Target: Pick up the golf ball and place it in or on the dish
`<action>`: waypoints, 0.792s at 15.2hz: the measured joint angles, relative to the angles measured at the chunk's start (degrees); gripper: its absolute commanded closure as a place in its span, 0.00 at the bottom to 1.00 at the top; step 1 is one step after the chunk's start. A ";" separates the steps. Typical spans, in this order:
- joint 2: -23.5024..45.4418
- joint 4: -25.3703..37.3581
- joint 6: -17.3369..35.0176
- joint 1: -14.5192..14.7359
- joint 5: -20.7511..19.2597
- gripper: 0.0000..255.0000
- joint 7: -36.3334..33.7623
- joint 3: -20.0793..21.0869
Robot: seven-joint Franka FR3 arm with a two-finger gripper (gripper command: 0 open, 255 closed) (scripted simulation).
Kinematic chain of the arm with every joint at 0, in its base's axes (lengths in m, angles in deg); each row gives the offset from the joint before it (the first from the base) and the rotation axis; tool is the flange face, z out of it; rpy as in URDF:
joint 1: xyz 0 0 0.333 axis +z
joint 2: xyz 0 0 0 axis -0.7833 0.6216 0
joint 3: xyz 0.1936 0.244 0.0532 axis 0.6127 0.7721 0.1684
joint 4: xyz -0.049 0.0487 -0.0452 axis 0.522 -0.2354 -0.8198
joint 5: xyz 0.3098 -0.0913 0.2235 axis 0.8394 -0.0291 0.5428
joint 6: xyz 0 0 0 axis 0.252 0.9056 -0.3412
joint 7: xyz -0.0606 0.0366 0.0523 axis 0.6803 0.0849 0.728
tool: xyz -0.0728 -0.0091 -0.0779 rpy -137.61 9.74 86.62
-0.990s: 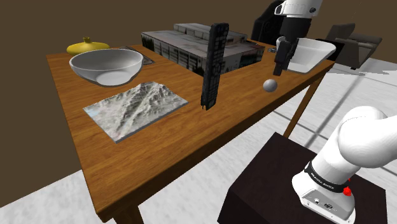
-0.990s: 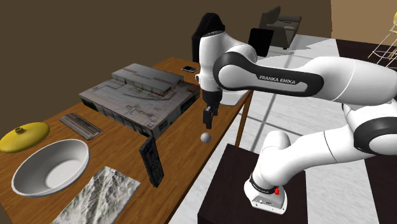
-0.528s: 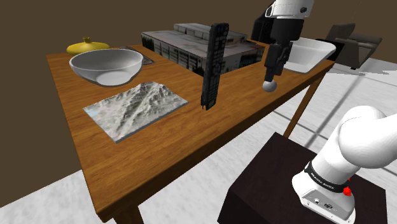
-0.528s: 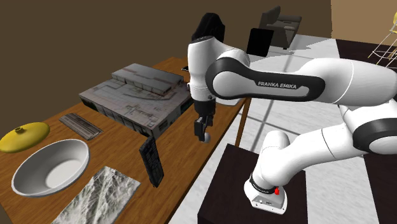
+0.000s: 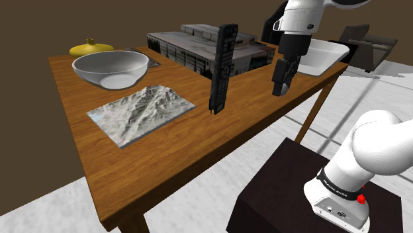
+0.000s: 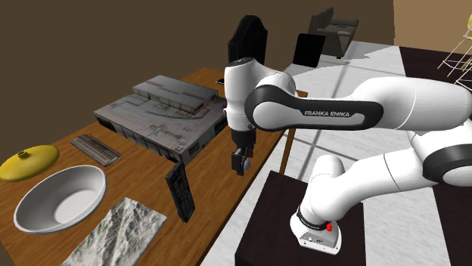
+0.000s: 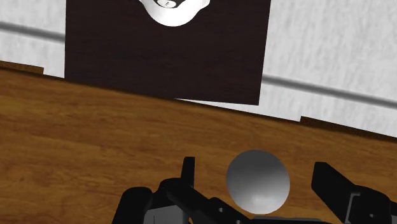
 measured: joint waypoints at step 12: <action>-0.29 -0.12 0.17 -0.03 -0.11 1.00 -0.01 -0.06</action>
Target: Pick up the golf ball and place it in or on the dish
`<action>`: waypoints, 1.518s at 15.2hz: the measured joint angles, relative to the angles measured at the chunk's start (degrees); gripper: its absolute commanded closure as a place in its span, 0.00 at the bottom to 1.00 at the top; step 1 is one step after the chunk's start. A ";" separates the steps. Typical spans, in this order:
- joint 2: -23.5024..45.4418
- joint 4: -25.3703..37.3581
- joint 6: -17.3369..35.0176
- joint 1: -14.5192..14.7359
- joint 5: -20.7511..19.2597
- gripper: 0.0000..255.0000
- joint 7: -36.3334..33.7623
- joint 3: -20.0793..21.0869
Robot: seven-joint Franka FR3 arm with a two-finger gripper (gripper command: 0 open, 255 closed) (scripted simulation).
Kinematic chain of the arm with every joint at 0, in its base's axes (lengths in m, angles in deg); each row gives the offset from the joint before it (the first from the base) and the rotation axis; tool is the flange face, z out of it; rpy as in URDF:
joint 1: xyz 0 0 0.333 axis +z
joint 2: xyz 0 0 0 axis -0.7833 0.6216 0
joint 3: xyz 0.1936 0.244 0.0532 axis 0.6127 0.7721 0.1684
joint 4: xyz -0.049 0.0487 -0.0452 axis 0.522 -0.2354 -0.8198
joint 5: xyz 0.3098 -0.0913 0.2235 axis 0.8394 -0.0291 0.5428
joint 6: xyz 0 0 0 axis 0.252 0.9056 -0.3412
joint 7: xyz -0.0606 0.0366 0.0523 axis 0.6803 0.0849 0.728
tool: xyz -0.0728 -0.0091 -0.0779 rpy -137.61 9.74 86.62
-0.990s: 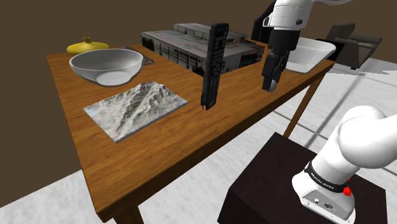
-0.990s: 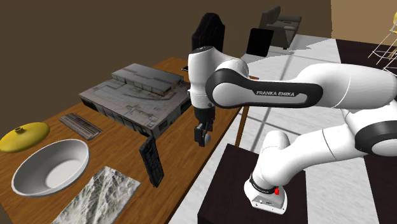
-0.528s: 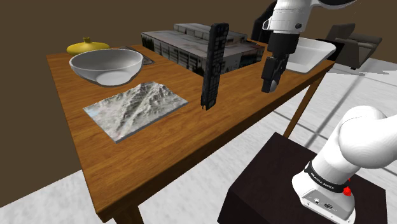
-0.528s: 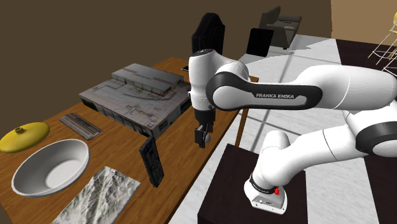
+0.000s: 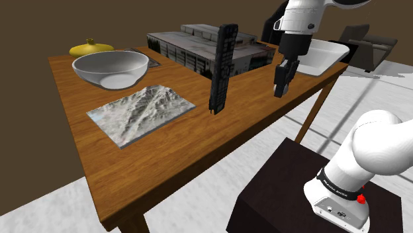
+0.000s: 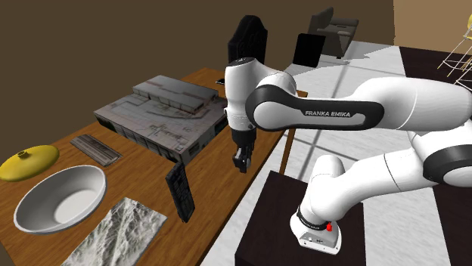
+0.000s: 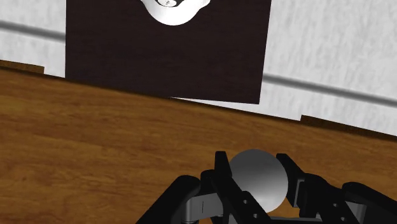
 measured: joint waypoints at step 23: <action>4.95 17.92 -13.22 -0.27 -0.79 1.00 -1.66 -1.02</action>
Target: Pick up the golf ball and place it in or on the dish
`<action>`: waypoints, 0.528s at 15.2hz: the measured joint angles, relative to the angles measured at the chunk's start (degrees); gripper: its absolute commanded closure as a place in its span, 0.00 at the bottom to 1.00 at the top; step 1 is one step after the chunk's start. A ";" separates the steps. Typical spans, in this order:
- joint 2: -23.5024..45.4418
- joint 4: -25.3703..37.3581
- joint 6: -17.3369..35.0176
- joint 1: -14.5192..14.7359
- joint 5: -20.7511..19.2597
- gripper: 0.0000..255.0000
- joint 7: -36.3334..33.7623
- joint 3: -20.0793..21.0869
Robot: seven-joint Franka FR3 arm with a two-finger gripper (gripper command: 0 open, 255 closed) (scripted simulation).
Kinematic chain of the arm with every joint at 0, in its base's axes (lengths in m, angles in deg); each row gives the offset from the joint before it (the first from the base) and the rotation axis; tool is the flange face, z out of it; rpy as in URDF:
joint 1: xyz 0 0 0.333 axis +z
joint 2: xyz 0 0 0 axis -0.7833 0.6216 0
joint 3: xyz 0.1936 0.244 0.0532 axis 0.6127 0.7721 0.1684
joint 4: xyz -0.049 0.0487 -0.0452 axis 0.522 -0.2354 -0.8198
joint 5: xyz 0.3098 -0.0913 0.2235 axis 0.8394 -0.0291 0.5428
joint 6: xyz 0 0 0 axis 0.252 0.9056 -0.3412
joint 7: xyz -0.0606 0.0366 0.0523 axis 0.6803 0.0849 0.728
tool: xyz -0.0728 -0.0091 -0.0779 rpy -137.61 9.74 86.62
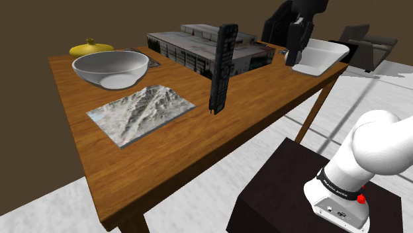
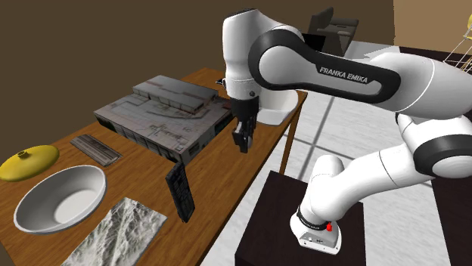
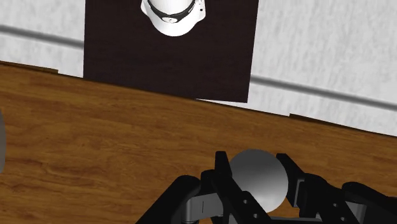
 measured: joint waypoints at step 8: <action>3.28 8.73 -5.43 -0.13 -0.25 1.00 -0.74 -0.32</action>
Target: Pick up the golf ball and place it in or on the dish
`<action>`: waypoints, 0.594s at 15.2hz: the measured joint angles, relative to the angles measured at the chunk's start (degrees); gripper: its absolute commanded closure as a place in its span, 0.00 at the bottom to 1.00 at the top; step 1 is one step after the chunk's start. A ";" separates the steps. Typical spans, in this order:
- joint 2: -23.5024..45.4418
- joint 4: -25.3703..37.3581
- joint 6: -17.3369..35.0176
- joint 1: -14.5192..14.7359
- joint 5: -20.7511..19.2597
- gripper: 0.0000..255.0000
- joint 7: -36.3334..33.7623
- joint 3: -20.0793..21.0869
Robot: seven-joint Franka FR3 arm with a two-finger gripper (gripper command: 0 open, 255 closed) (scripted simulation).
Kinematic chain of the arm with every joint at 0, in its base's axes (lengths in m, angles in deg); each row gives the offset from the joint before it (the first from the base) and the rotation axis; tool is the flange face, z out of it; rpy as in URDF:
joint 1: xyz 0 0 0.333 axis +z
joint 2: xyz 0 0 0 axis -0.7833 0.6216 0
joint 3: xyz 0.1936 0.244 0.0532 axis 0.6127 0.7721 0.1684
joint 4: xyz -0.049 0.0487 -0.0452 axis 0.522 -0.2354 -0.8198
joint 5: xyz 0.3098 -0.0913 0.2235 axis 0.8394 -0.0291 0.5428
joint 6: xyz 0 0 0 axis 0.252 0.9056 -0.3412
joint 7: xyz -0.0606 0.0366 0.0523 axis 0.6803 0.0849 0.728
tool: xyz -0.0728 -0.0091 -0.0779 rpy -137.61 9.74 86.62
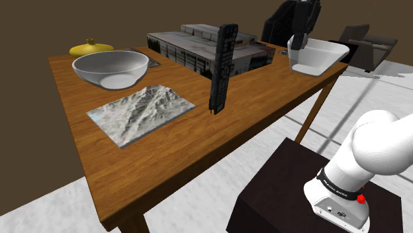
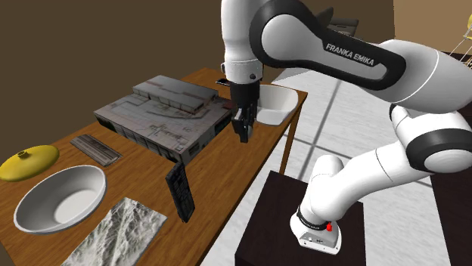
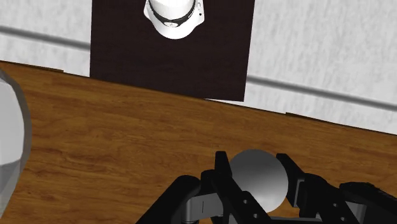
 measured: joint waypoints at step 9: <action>3.64 9.55 -5.98 -0.19 -0.51 1.00 -0.15 -0.84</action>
